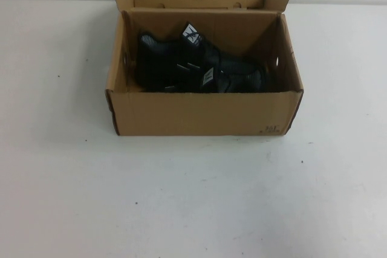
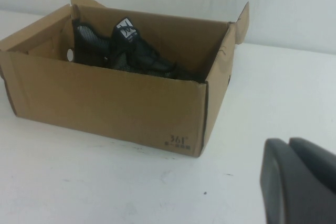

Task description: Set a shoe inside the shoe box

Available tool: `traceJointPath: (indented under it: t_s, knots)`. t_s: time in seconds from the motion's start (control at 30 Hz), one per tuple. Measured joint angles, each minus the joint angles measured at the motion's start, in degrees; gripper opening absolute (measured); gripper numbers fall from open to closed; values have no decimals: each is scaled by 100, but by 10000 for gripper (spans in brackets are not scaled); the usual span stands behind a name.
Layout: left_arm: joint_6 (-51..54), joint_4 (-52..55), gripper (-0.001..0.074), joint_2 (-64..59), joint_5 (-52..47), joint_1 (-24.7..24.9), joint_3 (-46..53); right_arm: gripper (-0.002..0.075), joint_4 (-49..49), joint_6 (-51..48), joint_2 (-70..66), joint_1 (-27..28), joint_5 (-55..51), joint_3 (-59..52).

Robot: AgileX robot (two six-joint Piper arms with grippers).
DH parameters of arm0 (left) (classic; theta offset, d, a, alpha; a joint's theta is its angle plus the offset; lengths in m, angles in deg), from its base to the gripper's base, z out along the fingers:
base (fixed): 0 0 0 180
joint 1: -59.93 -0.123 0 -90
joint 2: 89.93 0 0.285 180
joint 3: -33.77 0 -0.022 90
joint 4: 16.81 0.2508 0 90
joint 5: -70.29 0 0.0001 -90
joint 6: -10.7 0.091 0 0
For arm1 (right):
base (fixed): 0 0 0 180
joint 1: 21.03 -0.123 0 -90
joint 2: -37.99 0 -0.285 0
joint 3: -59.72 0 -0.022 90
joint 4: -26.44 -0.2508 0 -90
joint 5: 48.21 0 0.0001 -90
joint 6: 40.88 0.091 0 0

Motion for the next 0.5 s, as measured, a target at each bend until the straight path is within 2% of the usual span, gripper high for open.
traceJointPath:
  t_s: [0.13, 0.23, 0.33, 0.43, 0.5]
  knots:
    - [-65, 0, -1, 455, 12, 0, 352, -17, 0, 0, 0, 0, 0, 0]
    - [-545, 221, -1, 685, 86, 0, 595, -17, 0, 0, 0, 0, 0, 0]
    - [-1916, 950, -1, 812, 494, 0, 868, -17, 0, 0, 0, 0, 0, 0]
    - [-3899, 2313, -1, 844, 980, 0, 1128, -17, 0, 0, 0, 0, 0, 0]
    - [-4800, 3135, -1, 873, 1172, 0, 1277, -17, 0, 0, 0, 0, 0, 0]
